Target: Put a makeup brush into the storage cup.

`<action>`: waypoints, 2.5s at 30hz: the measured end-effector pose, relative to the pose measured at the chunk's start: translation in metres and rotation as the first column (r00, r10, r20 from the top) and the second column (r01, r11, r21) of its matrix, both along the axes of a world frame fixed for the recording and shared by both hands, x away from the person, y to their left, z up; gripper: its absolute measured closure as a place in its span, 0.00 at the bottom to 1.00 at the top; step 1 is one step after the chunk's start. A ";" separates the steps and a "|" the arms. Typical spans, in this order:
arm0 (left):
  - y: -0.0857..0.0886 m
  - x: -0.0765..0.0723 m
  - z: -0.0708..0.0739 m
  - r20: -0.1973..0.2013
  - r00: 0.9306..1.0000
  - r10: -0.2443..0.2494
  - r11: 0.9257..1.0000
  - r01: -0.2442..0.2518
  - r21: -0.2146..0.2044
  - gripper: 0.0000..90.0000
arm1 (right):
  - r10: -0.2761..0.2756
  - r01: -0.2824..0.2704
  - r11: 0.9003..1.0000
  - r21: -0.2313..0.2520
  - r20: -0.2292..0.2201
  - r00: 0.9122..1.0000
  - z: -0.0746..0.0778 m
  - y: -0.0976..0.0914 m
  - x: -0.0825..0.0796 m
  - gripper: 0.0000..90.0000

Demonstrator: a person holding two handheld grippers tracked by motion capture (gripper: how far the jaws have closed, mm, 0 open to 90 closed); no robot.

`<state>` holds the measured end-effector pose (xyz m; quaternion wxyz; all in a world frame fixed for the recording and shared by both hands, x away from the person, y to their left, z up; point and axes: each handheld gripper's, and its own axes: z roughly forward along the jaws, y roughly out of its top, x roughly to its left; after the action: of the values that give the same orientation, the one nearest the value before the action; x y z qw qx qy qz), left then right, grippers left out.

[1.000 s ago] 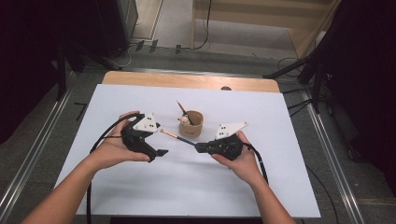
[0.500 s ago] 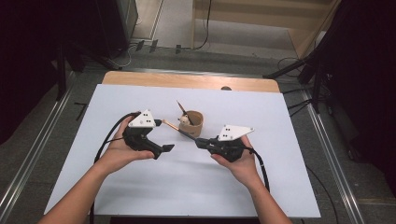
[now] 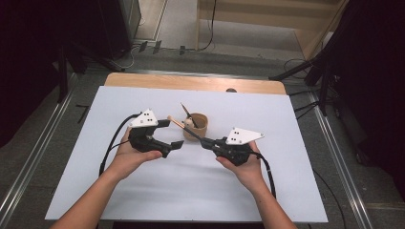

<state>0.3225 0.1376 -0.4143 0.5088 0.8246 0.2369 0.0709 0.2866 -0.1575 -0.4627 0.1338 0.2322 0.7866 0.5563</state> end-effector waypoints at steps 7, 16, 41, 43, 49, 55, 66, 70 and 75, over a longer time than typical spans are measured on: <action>-0.007 -0.002 0.001 -0.031 1.000 0.001 0.999 -0.002 -0.041 0.21 | 0.001 -0.001 1.000 0.018 0.021 1.000 -0.001 0.002 0.000 0.96; -0.013 -0.002 -0.001 -0.089 0.994 0.060 0.986 -0.073 -0.149 0.38 | -0.006 0.005 1.000 0.030 0.028 1.000 -0.002 0.004 -0.001 0.96; -0.008 0.006 0.001 -0.237 0.968 -0.083 0.917 -0.019 -0.398 0.94 | 0.048 -0.049 0.998 0.033 0.028 0.998 -0.002 0.006 -0.004 0.54; -0.007 0.006 0.002 -0.229 0.971 -0.070 0.926 -0.022 -0.377 0.94 | 0.007 -0.006 1.000 0.022 -0.032 0.999 0.001 0.007 -0.004 0.12; -0.007 0.007 0.005 -0.186 0.982 -0.026 0.946 -0.036 -0.321 0.94 | -0.067 0.067 0.998 0.007 -0.036 0.997 0.004 0.002 -0.007 0.00; -0.010 0.006 0.011 -0.121 0.992 0.033 0.963 -0.064 -0.263 0.94 | -0.114 0.115 0.992 0.044 -0.027 0.993 0.003 -0.013 -0.009 0.00; -0.019 0.011 0.026 -0.043 0.996 0.079 0.983 -0.085 -0.166 0.94 | -0.161 0.162 0.986 0.042 -0.016 0.987 -0.004 -0.043 -0.023 0.00; -0.022 0.015 0.029 -0.030 0.995 0.095 0.984 -0.098 -0.151 0.94 | -0.191 0.192 0.980 0.047 -0.023 0.981 -0.007 -0.058 -0.030 0.00; -0.026 0.019 0.033 -0.020 0.995 0.103 0.984 -0.105 -0.143 0.94 | -0.217 0.217 0.976 0.031 -0.023 0.976 -0.013 -0.074 -0.038 0.00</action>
<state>0.3415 0.1113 -0.3811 0.5611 0.7727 0.2872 0.0748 0.2489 -0.2310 -0.4760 0.1823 0.3243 0.7483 0.5493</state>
